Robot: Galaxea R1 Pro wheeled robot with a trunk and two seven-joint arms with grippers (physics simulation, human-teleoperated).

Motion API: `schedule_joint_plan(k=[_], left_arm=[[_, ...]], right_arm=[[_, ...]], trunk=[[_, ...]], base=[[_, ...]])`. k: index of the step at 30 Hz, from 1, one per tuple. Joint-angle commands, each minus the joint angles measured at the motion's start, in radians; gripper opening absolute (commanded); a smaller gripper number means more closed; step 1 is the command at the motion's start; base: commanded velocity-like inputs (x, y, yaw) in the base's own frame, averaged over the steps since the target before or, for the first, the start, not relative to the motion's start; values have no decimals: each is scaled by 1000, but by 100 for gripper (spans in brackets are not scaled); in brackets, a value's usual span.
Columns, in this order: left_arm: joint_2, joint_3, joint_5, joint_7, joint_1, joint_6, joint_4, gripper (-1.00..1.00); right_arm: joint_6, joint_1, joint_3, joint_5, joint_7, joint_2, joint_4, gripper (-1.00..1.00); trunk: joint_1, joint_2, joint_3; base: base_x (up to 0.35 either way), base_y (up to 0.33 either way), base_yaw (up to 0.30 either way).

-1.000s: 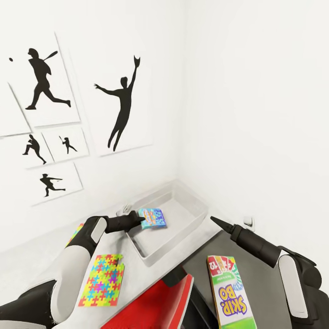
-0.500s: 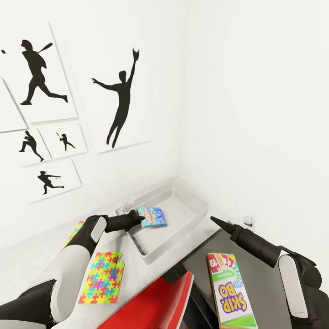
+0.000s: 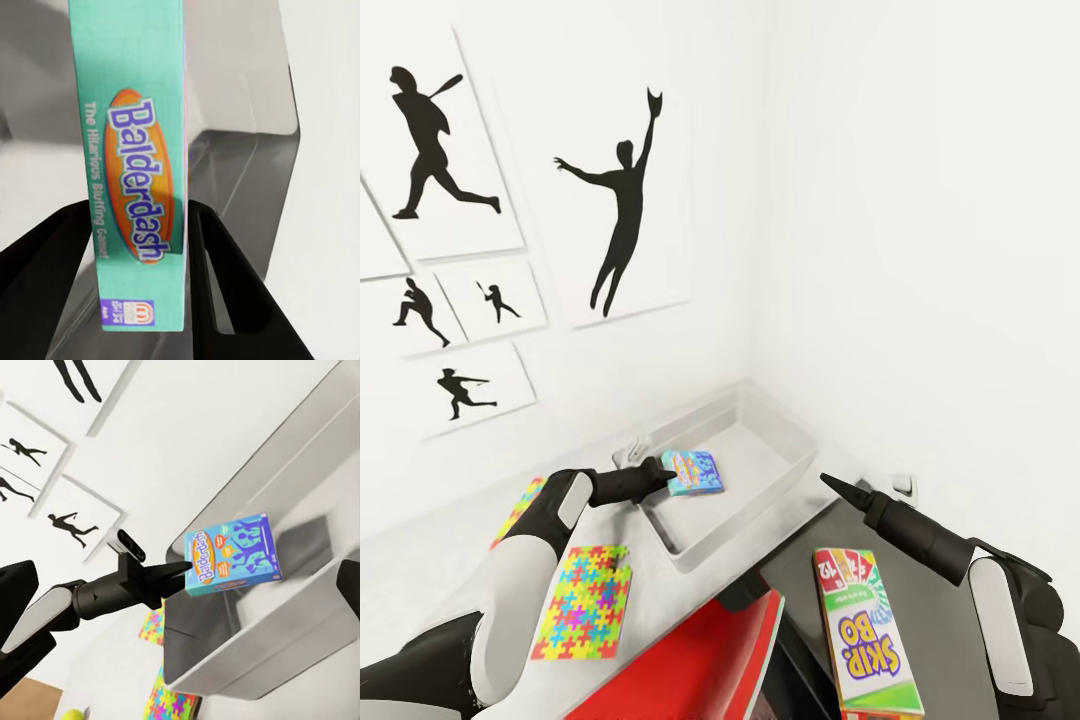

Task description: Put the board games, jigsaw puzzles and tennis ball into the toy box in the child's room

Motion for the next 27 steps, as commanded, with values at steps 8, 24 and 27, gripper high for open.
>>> schedule_joint_plan(k=[8,24,27], left_arm=[[-1,7,-2,-4,-1,5,-1,-100],[-1,7,-3,-5,-1,8,-38,-100],[-1,7,-3,-5,-1,8,-38,-100]], right_arm=[[5,-1,-2,1,4,0,0,100],[3,-1,-3,1,4,0,0,100],[3,-1,-3,1,4,0,0,100]], trunk=[[0,-2,-15],[0,-2,-20],[0,-2,-20]], base=[[0,0,0],[0,0,0],[0,0,0]])
